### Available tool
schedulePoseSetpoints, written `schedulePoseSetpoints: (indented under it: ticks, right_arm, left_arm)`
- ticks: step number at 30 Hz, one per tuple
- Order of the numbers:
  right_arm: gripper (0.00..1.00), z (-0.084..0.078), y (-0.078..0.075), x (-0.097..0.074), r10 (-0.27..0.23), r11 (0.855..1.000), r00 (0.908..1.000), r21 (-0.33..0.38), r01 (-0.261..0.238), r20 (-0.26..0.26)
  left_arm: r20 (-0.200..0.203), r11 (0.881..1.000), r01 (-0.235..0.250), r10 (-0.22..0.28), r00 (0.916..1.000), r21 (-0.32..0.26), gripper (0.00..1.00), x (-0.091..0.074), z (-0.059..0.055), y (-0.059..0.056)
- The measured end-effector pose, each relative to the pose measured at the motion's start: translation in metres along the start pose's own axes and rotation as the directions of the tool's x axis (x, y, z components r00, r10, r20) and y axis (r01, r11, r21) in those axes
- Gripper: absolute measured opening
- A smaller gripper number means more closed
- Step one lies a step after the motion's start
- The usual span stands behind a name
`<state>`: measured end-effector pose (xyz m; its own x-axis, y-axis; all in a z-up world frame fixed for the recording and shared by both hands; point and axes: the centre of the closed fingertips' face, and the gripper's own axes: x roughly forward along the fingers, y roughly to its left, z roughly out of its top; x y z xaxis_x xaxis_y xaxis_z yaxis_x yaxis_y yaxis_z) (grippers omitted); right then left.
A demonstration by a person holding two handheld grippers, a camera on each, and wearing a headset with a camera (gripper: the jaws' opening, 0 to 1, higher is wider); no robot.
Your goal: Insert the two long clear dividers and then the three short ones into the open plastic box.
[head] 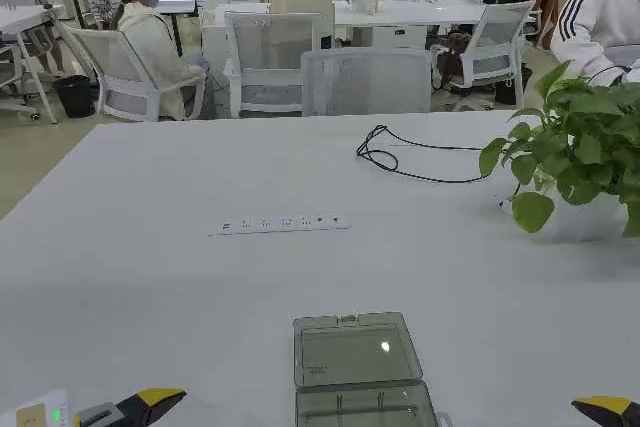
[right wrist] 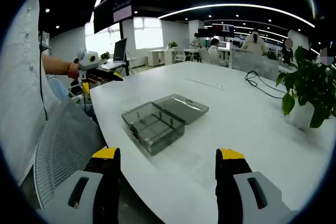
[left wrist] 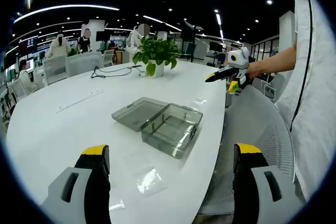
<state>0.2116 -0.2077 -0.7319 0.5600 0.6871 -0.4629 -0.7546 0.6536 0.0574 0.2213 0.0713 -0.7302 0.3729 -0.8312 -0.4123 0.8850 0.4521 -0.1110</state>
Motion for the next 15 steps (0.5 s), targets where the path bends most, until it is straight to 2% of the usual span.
schedulePoseSetpoints:
  ticks: [15]
  right_arm:
    - [0.74, -0.0005, 0.0036, 0.0001, -0.001, 1.000, 1.0000, -0.005, 0.001, -0.003]
  left_arm:
    - [-0.014, 1.000, 0.010, -0.010, 0.9999, 0.005, 1.00, -0.0001, -0.0032, -0.0022]
